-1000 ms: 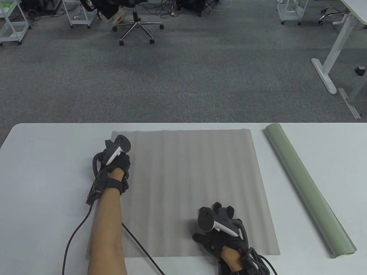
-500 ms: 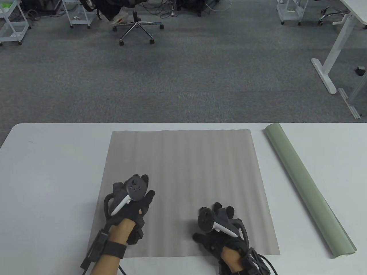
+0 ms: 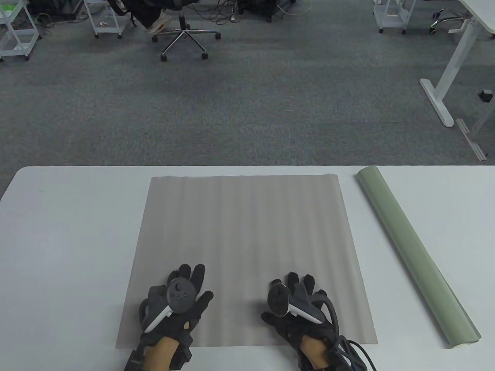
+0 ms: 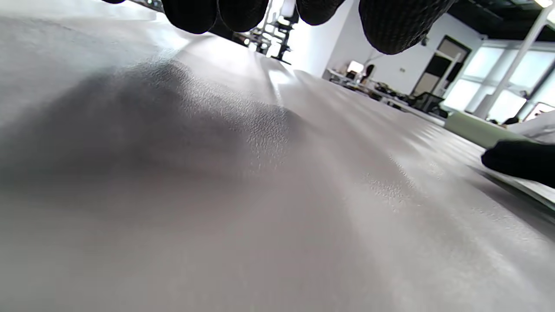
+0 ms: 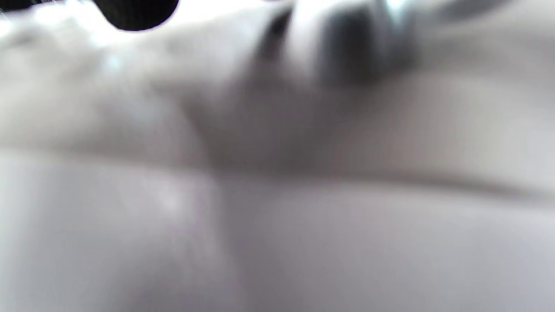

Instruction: Unroll desk mats and stack together

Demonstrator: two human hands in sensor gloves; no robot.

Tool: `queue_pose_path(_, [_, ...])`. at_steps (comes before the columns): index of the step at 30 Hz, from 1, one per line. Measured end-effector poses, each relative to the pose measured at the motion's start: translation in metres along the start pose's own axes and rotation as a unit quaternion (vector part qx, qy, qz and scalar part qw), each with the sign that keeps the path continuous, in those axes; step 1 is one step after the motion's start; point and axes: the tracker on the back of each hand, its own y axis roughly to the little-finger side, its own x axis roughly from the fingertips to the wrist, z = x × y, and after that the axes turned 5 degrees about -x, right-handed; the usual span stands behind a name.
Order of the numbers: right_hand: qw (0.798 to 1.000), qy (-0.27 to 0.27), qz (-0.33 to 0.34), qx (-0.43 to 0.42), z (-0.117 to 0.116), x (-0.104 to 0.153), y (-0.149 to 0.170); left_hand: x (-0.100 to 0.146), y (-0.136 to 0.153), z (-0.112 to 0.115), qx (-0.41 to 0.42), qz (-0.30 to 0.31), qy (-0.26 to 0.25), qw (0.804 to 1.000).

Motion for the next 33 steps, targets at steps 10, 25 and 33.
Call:
queue_pose_path(10, [0.981,0.159,-0.107,0.041,0.082,0.009,0.07,-0.002,0.008,0.003,0.003,0.011,0.007,1.0])
queue_pose_path(25, [0.916,0.083,-0.391,0.022,0.105,0.076,0.27,-0.009,-0.014,0.011,-0.011,0.047,0.023,0.999])
queue_pose_path(33, [0.906,0.08,-0.4,0.117,0.06,0.07,0.296,-0.009,-0.018,0.014,-0.025,0.043,0.028,0.998])
